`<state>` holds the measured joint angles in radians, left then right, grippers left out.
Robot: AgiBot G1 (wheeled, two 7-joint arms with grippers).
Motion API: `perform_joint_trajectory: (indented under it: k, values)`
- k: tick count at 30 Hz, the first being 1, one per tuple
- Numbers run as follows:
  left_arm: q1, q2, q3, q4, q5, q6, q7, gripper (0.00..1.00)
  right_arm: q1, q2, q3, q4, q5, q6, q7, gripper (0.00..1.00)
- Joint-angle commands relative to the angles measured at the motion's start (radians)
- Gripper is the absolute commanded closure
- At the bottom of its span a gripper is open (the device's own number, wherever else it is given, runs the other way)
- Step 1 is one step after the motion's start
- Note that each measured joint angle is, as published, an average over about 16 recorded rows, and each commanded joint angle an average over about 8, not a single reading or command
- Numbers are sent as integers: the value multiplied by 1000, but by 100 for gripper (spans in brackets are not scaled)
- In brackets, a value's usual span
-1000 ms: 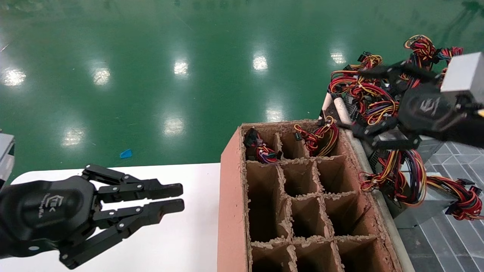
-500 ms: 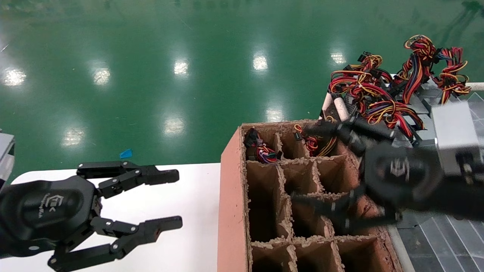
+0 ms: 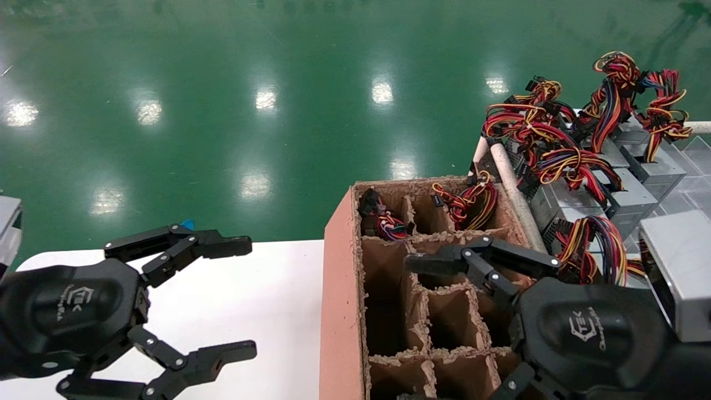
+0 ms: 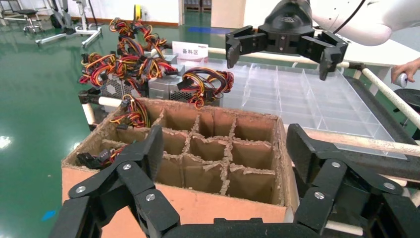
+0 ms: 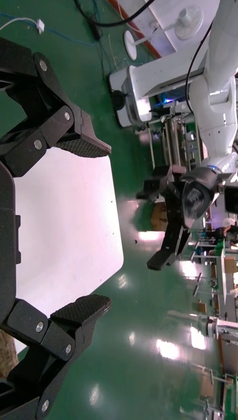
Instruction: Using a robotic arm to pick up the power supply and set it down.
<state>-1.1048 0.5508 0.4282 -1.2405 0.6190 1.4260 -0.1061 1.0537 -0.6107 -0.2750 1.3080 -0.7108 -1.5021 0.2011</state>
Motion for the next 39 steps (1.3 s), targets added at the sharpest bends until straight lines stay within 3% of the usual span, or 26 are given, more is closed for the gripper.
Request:
perform_joint_trajectory:
  k: [1, 39]
  values:
    - [0, 0, 0, 0, 0, 0, 0, 0, -1, 0, 1, 0, 1, 0, -1, 0]
    - [0, 0, 0, 0, 0, 0, 0, 0, 22, 0, -5, -26, -21, 7, -16, 0]
